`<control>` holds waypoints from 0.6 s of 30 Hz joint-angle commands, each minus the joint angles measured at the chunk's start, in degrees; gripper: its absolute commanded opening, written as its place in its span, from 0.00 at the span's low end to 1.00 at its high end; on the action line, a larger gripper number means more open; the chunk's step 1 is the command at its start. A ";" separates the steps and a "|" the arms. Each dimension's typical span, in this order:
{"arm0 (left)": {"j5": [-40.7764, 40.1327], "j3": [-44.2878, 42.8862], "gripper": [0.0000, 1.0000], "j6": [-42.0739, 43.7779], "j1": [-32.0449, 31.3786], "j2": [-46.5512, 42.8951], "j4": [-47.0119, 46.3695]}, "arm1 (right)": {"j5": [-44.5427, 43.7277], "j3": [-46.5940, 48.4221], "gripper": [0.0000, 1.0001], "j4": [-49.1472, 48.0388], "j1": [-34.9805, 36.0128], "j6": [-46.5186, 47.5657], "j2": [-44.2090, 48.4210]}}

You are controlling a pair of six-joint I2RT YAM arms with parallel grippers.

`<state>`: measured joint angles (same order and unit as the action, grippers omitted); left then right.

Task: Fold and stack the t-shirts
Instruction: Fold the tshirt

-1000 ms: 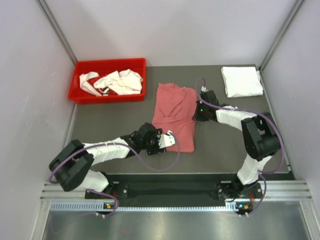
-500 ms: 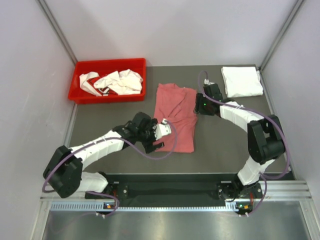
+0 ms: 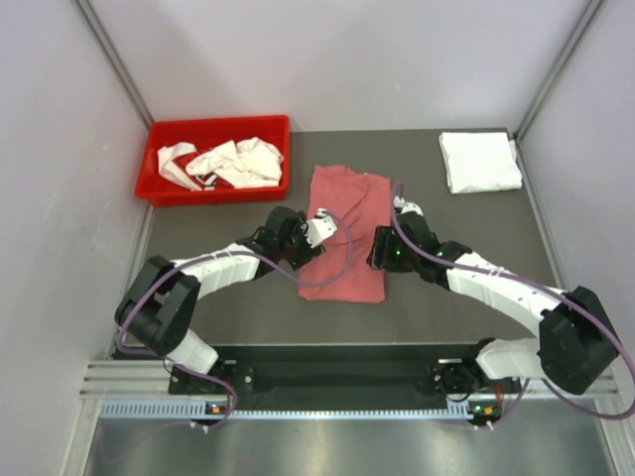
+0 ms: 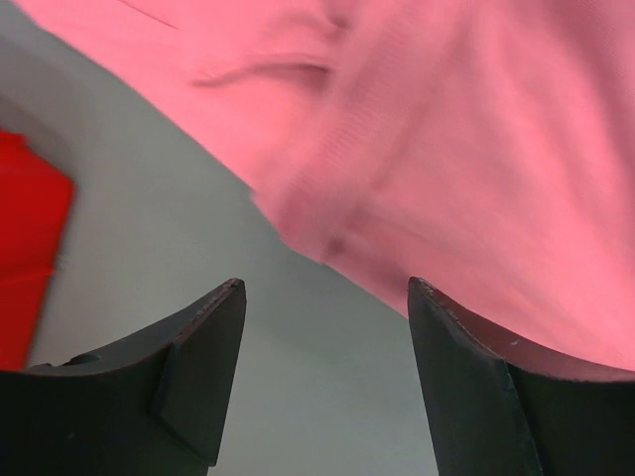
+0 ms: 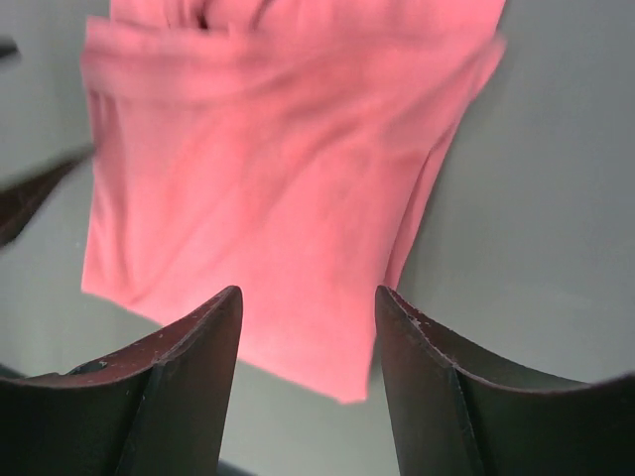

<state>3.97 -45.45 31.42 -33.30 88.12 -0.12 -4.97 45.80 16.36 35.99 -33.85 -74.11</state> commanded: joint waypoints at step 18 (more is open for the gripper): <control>-2.91 -2.09 0.54 -0.13 1.66 6.54 -14.12 | 1.19 -14.95 0.56 -2.82 7.87 -20.02 2.13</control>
<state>1.67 -45.54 31.51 -32.03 94.28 -10.28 -5.89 31.31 16.60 42.59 -51.22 -71.66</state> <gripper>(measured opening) 0.552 0.568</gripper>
